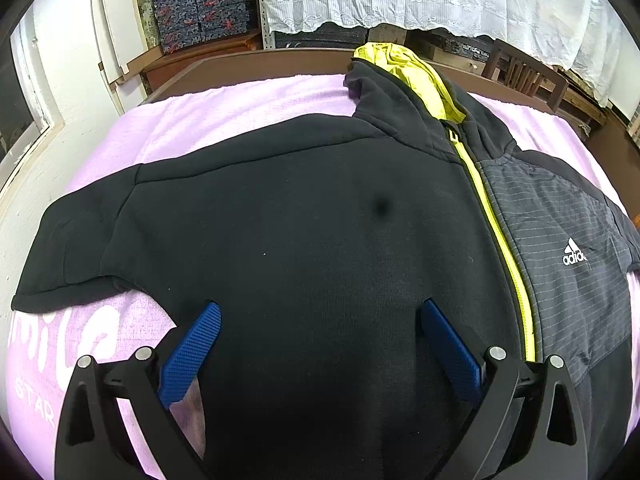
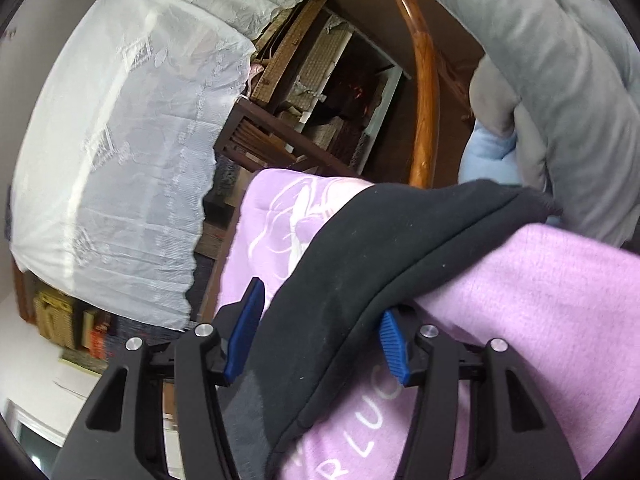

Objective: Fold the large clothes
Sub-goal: 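Lift the sleeve cuff with the right tool and carry it across the hoodie body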

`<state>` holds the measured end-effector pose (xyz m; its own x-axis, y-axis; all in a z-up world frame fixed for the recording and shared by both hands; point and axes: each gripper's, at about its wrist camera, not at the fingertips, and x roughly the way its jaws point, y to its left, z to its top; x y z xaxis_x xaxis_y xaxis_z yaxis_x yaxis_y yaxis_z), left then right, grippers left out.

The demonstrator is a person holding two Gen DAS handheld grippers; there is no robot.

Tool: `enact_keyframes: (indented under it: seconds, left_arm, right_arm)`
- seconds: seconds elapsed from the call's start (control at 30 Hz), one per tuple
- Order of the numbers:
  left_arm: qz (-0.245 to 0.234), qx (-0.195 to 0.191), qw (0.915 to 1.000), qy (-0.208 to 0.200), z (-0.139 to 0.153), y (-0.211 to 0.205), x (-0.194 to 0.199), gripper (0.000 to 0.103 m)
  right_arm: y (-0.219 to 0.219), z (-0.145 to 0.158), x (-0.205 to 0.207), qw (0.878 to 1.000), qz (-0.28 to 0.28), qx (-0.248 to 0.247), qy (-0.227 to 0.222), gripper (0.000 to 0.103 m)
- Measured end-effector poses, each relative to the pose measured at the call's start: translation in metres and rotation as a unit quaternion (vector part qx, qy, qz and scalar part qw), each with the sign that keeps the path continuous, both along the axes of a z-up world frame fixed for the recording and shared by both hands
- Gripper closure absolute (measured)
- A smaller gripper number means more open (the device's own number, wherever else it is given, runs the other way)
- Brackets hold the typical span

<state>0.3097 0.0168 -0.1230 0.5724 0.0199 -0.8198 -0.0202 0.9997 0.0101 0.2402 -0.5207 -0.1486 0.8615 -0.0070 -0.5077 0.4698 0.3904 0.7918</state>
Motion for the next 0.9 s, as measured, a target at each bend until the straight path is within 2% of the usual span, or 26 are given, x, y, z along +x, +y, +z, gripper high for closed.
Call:
enact_keyframes:
  seconds: [0.13,0.2,0.33,0.43,0.63,0.8,0.9]
  left_arm:
    - [-0.002,0.0,1.0,0.001,0.0,0.0,0.001,0.003]
    - [-0.002,0.001,1.0,0.001,0.0,0.0,0.001,0.003]
    - [-0.005,0.0,1.0,0.005,0.0,0.001,0.002,0.003]
    - [-0.007,0.003,0.9999,0.008,0.0,0.002,0.003,0.003]
    - [0.023,0.032,0.9992,-0.007,0.009,0.015,0.005,0.003]
    - [0.061,0.02,0.9978,-0.016,0.02,0.044,0.01,0.003]
    - [0.083,0.007,0.9965,-0.009,0.019,0.058,0.014,0.003]
  right_arm:
    - [0.005,0.006,0.013,0.996,-0.005,-0.076,0.042,0.051]
    - [0.002,0.002,0.016,0.995,-0.011,-0.093,0.046,0.058]
    - [-0.012,-0.009,0.015,0.997,-0.012,-0.065,0.046,0.093]
    - [-0.014,-0.008,0.012,0.998,-0.005,-0.053,0.025,0.095]
    - [0.017,0.034,0.015,0.992,0.053,-0.109,-0.035,0.098]
    - [0.05,0.06,0.019,0.983,0.105,-0.136,-0.064,0.098]
    - [0.073,0.074,0.02,0.976,0.139,-0.151,-0.08,0.098]
